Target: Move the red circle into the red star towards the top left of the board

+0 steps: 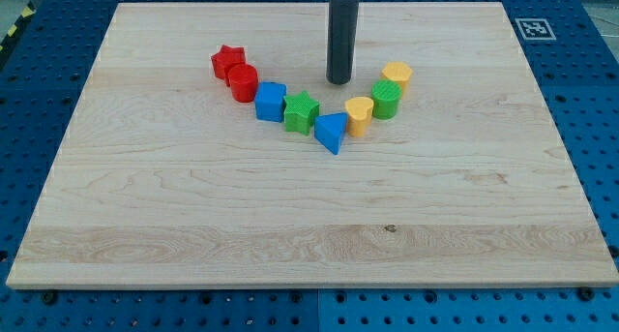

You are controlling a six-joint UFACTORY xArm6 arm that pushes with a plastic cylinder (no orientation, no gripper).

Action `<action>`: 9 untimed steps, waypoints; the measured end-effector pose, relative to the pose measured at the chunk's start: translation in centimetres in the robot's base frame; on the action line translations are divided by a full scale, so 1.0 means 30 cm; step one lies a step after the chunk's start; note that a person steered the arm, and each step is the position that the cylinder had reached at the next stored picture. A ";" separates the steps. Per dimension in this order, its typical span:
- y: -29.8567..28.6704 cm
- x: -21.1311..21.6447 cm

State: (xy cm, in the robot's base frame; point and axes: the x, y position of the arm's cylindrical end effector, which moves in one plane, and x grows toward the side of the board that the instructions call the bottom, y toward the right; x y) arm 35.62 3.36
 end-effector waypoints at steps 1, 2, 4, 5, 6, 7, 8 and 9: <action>-0.040 0.003; -0.130 0.003; -0.204 0.003; -0.207 0.003; -0.207 0.003; -0.207 0.003; -0.238 0.003; -0.300 0.003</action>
State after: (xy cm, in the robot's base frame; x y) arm 35.70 -5.63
